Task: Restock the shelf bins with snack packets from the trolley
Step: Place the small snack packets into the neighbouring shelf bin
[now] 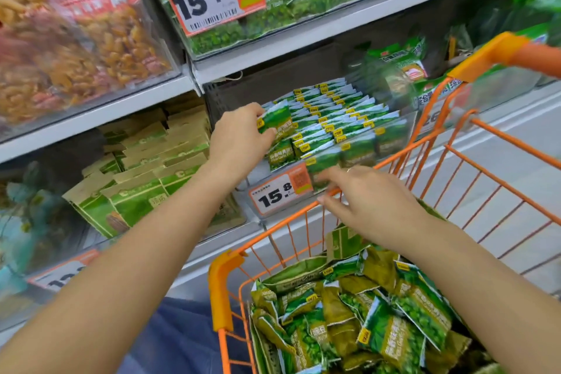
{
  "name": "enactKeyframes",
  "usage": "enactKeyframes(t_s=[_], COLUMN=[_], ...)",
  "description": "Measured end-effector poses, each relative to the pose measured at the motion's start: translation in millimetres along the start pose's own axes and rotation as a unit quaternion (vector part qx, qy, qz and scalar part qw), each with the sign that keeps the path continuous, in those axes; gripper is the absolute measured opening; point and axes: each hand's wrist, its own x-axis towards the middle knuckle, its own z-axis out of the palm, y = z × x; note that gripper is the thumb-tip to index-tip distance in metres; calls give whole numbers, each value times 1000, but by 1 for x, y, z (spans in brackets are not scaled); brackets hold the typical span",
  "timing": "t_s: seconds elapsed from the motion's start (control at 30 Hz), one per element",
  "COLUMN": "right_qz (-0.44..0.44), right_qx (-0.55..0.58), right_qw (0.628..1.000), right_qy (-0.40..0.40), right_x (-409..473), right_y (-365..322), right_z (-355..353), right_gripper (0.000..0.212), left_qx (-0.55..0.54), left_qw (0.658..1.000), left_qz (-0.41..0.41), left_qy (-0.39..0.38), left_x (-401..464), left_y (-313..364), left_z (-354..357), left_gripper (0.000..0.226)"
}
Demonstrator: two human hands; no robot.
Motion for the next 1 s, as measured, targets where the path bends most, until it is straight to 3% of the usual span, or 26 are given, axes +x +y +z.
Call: enactKeyframes(t_s=[0.07, 0.13, 0.27, 0.47, 0.63, 0.73, 0.87, 0.93, 1.0], right_qz=[-10, -21, -38, -52, -56, -54, -88, -90, -87], right_qx=[5, 7, -2, -2, 11, 29, 43, 33, 12], right_qw=[1000, 1000, 999, 999, 998, 998, 994, 995, 995], right_qy=[2, 3, 11, 14, 8, 24, 52, 27, -40], right_x=[0, 1, 2, 3, 8, 10, 10, 9, 6], right_y=[0, 1, 1, 0, 2, 0, -11, -17, -22], right_z=[0, 0, -1, -2, 3, 2, -6, -8, -2], right_gripper=[39, 39, 38, 35, 33, 31, 25, 24, 24], left_qx=[73, 133, 149, 72, 170, 183, 21, -100, -168], left_qw=[995, 980, 964, 969, 967, 971, 994, 980, 952], left_qz=[-19, -35, -49, -48, -25, 0, 106, 157, 170], left_qy=[-65, -147, -217, -229, -188, -152, -23, -72, -192], left_x=[19, 31, 43, 49, 41, 32, -25, -70, -114], left_y=[2, 2, -4, -5, -3, 0, 2, -2, -11], left_z=[12, 25, 54, 75, 71, 48, 1, -21, -29], left_gripper=[28, 7, 34, 41, 33, 47, 26, 21, 20])
